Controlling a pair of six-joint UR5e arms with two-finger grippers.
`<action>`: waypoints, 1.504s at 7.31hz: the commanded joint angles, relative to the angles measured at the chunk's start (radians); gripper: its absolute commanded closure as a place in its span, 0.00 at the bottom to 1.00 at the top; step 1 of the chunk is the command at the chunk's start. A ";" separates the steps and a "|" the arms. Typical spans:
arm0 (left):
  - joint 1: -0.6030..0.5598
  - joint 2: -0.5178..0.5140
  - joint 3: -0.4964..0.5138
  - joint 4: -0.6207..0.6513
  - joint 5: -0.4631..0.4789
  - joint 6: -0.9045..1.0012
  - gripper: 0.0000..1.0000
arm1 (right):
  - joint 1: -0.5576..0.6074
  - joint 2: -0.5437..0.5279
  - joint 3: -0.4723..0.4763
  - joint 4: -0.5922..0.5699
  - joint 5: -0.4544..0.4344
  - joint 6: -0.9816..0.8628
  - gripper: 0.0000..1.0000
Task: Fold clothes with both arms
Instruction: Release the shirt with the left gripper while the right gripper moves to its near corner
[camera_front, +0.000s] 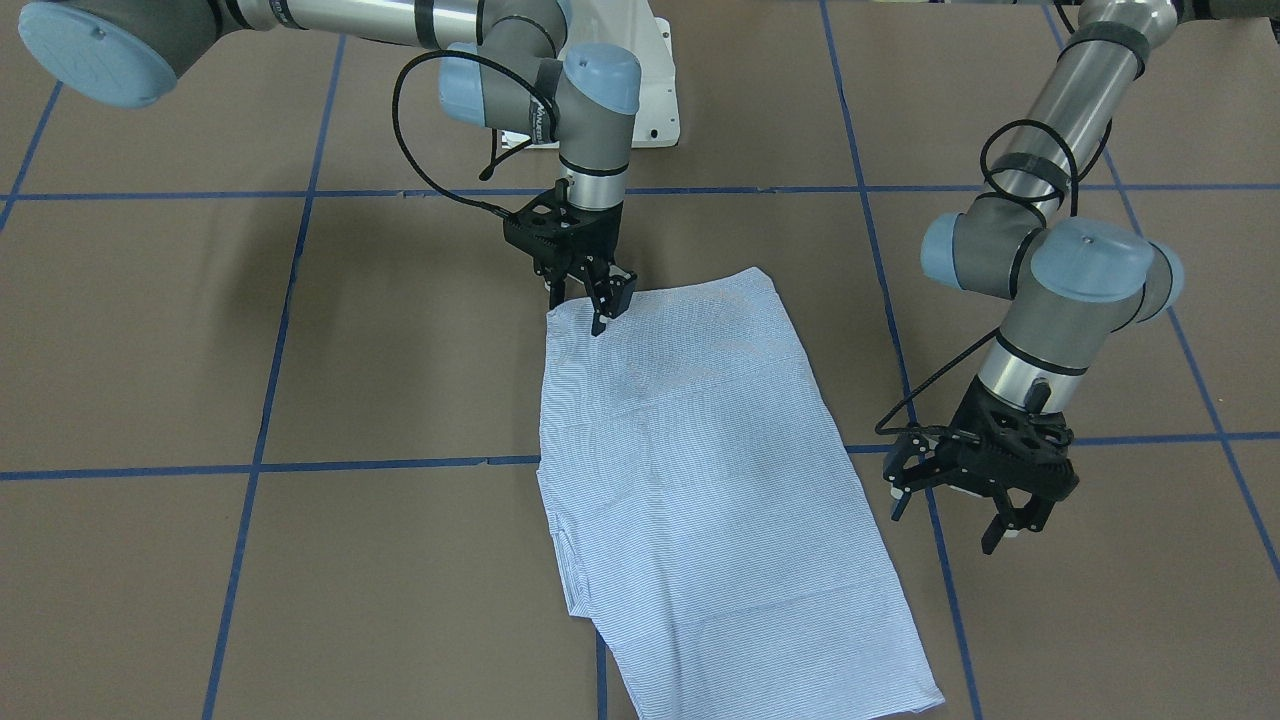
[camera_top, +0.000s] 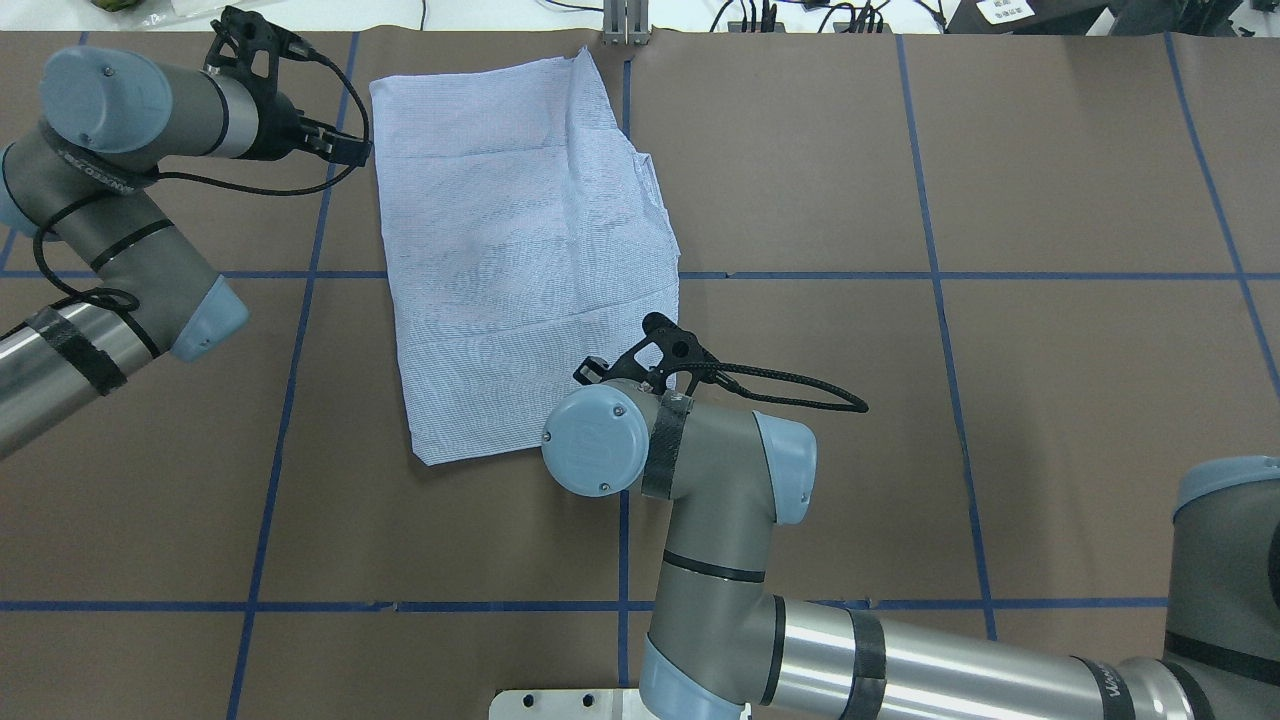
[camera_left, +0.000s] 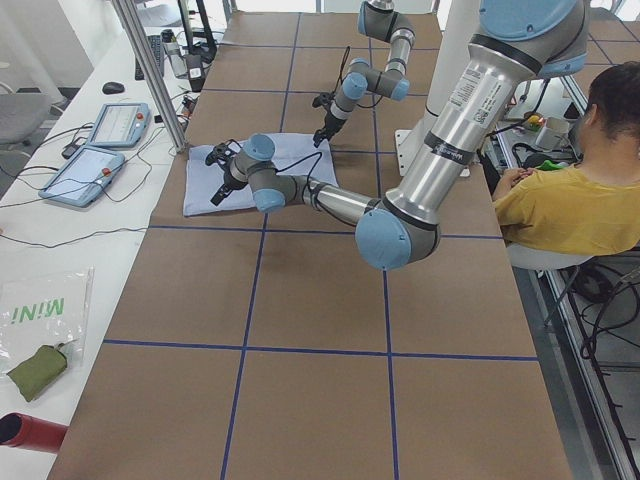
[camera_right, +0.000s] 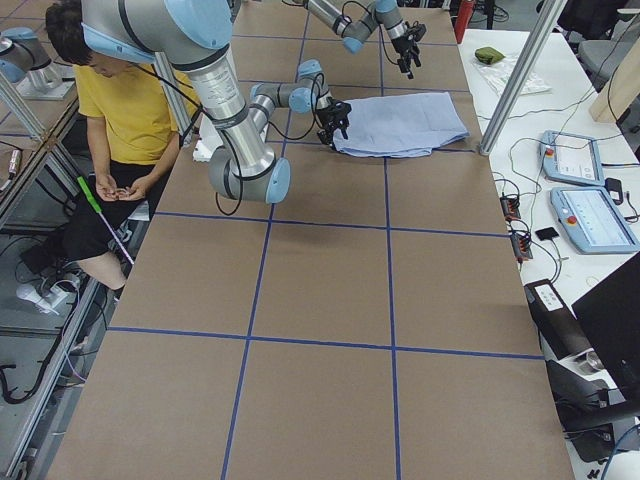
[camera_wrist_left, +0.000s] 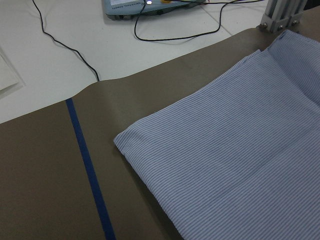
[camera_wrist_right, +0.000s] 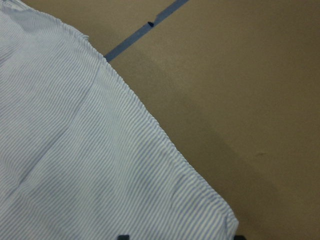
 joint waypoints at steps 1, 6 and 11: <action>0.002 0.001 0.000 0.000 0.000 0.000 0.00 | -0.002 0.017 -0.034 0.013 -0.012 0.003 0.26; 0.000 0.001 0.001 0.000 0.000 0.002 0.00 | -0.009 0.032 -0.051 0.014 -0.032 0.001 0.57; 0.000 0.004 -0.023 0.000 -0.057 -0.002 0.00 | -0.008 0.052 -0.040 0.022 -0.034 -0.010 1.00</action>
